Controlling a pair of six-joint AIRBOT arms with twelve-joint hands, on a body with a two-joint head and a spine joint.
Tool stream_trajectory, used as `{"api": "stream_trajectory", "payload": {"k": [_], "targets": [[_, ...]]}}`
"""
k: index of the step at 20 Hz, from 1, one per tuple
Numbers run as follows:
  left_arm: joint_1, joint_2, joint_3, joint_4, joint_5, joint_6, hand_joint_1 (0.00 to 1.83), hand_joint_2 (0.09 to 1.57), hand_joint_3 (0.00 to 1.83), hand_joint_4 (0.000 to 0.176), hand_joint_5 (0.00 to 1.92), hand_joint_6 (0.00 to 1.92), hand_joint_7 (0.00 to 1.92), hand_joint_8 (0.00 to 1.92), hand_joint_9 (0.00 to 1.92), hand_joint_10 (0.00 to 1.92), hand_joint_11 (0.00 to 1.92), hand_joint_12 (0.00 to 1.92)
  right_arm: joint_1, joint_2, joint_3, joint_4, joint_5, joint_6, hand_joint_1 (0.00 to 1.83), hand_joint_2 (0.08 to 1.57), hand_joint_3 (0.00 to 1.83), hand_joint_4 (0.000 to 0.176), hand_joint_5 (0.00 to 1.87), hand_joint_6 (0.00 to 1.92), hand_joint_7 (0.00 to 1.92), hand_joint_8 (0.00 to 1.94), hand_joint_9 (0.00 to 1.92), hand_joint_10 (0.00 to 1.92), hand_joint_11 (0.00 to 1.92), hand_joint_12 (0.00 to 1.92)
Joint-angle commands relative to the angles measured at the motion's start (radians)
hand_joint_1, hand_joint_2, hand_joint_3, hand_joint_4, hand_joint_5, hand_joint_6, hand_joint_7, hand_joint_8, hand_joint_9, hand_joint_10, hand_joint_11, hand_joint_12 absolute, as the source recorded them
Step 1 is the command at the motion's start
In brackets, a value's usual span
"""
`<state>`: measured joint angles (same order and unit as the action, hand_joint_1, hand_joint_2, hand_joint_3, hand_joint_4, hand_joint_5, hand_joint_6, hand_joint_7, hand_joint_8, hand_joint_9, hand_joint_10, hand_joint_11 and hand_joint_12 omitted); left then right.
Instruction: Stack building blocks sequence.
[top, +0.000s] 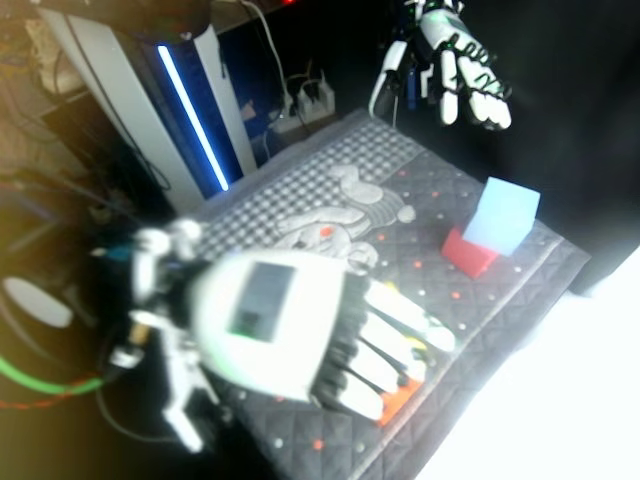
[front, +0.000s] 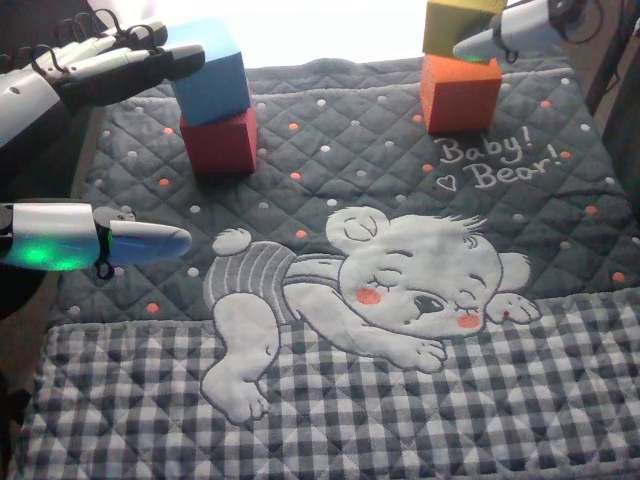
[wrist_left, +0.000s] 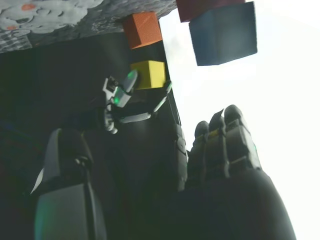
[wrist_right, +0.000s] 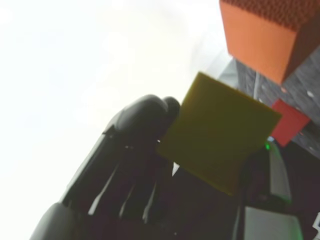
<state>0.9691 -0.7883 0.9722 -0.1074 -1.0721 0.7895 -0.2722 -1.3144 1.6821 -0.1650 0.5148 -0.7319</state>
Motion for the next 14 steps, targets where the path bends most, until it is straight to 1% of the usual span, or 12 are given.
{"api": "stream_trajectory", "payload": {"k": [1, 2, 3, 4, 5, 6, 7, 8, 9, 11, 12, 14], "targets": [[-0.015, -0.004, 0.005, -0.007, -0.120, -0.008, 0.81, 0.91, 0.00, 0.079, 0.28, 0.00, 0.05, 0.00, 0.00, 0.00, 0.00, 0.14, 0.021, 0.003, 0.013, 0.024, 0.077, -0.003, 1.16, 1.11, 0.00, 0.000, 0.99, 0.95, 1.37, 0.42, 1.35, 0.86, 1.19, 1.26], [-0.017, -0.006, 0.006, -0.005, -0.120, -0.009, 0.81, 0.91, 0.00, 0.076, 0.28, 0.00, 0.04, 0.00, 0.00, 0.00, 0.00, 0.13, 0.022, -0.005, 0.024, 0.024, 0.064, -0.003, 1.16, 1.10, 0.00, 0.000, 1.00, 0.94, 1.35, 0.45, 1.33, 0.89, 1.19, 1.27], [-0.020, -0.008, 0.007, -0.002, -0.120, -0.009, 0.82, 0.91, 0.00, 0.082, 0.27, 0.00, 0.04, 0.00, 0.00, 0.00, 0.00, 0.10, 0.022, -0.009, 0.030, 0.025, 0.057, -0.003, 1.16, 1.10, 0.00, 0.000, 1.00, 0.93, 1.35, 0.46, 1.31, 0.90, 1.19, 1.27], [-0.023, -0.011, 0.008, 0.001, -0.119, -0.012, 0.79, 0.91, 0.00, 0.100, 0.25, 0.00, 0.02, 0.00, 0.00, 0.00, 0.00, 0.05, 0.022, -0.011, 0.035, 0.025, 0.047, -0.003, 1.16, 1.10, 0.00, 0.000, 1.01, 0.92, 1.35, 0.46, 1.32, 0.89, 1.20, 1.25], [-0.024, -0.012, 0.009, 0.002, -0.120, -0.013, 0.80, 0.91, 0.00, 0.100, 0.25, 0.00, 0.02, 0.00, 0.00, 0.00, 0.00, 0.04, 0.022, -0.011, 0.035, 0.025, 0.044, -0.003, 1.16, 1.10, 0.00, 0.000, 1.02, 0.91, 1.35, 0.46, 1.35, 0.87, 1.23, 1.22], [-0.024, -0.012, 0.009, 0.002, -0.121, -0.014, 0.80, 0.91, 0.00, 0.091, 0.26, 0.00, 0.02, 0.00, 0.00, 0.00, 0.00, 0.03, 0.021, -0.011, 0.036, 0.025, 0.041, -0.003, 1.16, 1.10, 0.00, 0.000, 1.02, 0.91, 1.35, 0.42, 1.35, 0.82, 1.22, 1.21], [-0.024, -0.012, 0.009, 0.002, -0.121, -0.015, 0.82, 0.92, 0.00, 0.073, 0.26, 0.00, 0.02, 0.00, 0.00, 0.00, 0.00, 0.01, 0.021, -0.011, 0.036, 0.025, 0.040, -0.003, 1.16, 1.10, 0.00, 0.000, 1.01, 0.91, 1.35, 0.37, 1.34, 0.79, 1.21, 1.20], [-0.024, -0.012, 0.009, 0.002, -0.121, -0.017, 0.80, 0.92, 0.00, 0.078, 0.26, 0.00, 0.01, 0.00, 0.00, 0.00, 0.00, 0.00, 0.021, -0.011, 0.036, 0.025, 0.038, -0.003, 1.16, 1.09, 0.00, 0.000, 1.03, 0.90, 1.37, 0.28, 1.34, 0.78, 1.20, 1.21], [-0.024, -0.012, 0.009, 0.002, -0.121, -0.017, 0.80, 0.92, 0.00, 0.071, 0.26, 0.00, 0.02, 0.00, 0.00, 0.00, 0.00, 0.00, 0.021, -0.011, 0.037, 0.025, 0.036, -0.003, 1.16, 1.09, 0.00, 0.000, 1.04, 0.88, 1.37, 0.24, 1.32, 0.78, 1.20, 1.21], [-0.024, -0.012, 0.009, 0.002, -0.121, -0.018, 0.81, 0.92, 0.00, 0.070, 0.26, 0.00, 0.01, 0.00, 0.00, 0.00, 0.00, 0.00, 0.021, -0.015, 0.038, 0.023, 0.022, -0.003, 1.16, 1.09, 0.00, 0.000, 1.04, 0.87, 1.37, 0.13, 1.32, 0.68, 1.21, 1.16], [-0.024, -0.012, 0.009, 0.002, -0.120, -0.019, 0.83, 0.91, 0.00, 0.078, 0.26, 0.00, 0.01, 0.00, 0.00, 0.00, 0.00, 0.00, 0.020, -0.017, 0.039, 0.022, 0.020, -0.003, 1.16, 1.09, 0.00, 0.000, 1.04, 0.87, 1.39, 0.13, 1.33, 0.68, 1.20, 1.16], [-0.025, -0.013, 0.012, 0.002, -0.119, -0.019, 0.84, 0.92, 0.00, 0.083, 0.26, 0.00, 0.01, 0.00, 0.00, 0.00, 0.00, 0.00, 0.017, -0.027, 0.041, 0.018, 0.020, -0.003, 1.16, 1.09, 0.00, 0.000, 1.04, 0.87, 1.47, 0.14, 1.35, 0.76, 1.19, 1.21]]}}
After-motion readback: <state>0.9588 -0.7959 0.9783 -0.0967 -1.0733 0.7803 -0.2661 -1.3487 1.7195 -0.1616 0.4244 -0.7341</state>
